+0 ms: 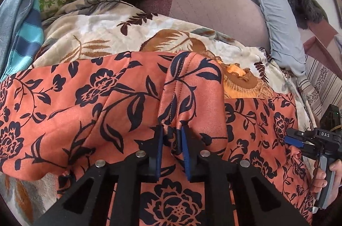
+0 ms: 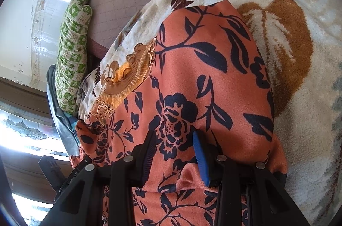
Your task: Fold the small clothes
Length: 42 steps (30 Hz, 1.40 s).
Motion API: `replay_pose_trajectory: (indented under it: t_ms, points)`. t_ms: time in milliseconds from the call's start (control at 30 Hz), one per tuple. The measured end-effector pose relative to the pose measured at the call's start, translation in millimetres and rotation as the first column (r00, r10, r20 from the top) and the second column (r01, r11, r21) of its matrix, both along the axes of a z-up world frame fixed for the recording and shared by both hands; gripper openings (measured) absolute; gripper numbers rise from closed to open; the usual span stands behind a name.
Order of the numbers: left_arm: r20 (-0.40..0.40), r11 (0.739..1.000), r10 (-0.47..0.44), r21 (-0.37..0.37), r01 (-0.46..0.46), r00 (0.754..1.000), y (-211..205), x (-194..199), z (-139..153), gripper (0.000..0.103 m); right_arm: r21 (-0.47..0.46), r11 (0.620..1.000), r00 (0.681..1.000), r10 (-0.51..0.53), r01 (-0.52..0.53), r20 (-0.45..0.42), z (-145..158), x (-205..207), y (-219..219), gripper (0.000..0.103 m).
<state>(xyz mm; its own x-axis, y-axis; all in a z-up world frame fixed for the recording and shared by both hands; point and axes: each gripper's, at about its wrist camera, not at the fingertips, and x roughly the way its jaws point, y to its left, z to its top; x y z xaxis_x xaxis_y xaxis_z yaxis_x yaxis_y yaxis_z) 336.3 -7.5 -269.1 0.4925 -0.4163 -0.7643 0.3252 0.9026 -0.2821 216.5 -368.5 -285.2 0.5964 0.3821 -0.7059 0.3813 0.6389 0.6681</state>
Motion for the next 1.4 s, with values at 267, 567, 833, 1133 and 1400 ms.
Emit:
replay_pose_trajectory:
  t_ms: [267, 567, 833, 1133, 1400]
  points:
    - [0.041, 0.999, 0.007, -0.043, -0.005, 0.999, 12.9, -20.3, 35.7, 0.002, -0.004, 1.000, 1.000, 0.000, 0.000, -0.001, 0.0, -1.4, -0.4, 0.040]
    - [0.017, 0.994, 0.107, -0.033, -0.107, 0.994, 47.7, -32.5, 41.0, 0.002, -0.004, 1.000, 1.000, -0.006, 0.006, -0.001, 0.0, -2.4, 0.3, 0.040]
    - [-0.178, 0.951, 0.196, -0.205, -0.232, 0.964, 58.8, -5.9, 0.5, 0.058, -0.011, 1.000, 1.000, -0.002, 0.002, 0.000, -0.1, -2.7, 1.0, 0.040]
    - [-0.183, 0.955, 0.157, -0.224, -0.197, 0.971, 42.7, 10.9, -18.1, 0.031, -0.025, 1.000, 1.000, 0.008, -0.008, -0.004, 0.4, 0.9, 2.8, 0.040]
    - [-0.151, 0.940, 0.160, -0.277, -0.197, 0.975, 52.1, 5.0, -6.6, 0.005, -0.030, 0.999, 1.000, 0.011, -0.011, -0.005, 0.0, 3.4, 3.3, 0.040]
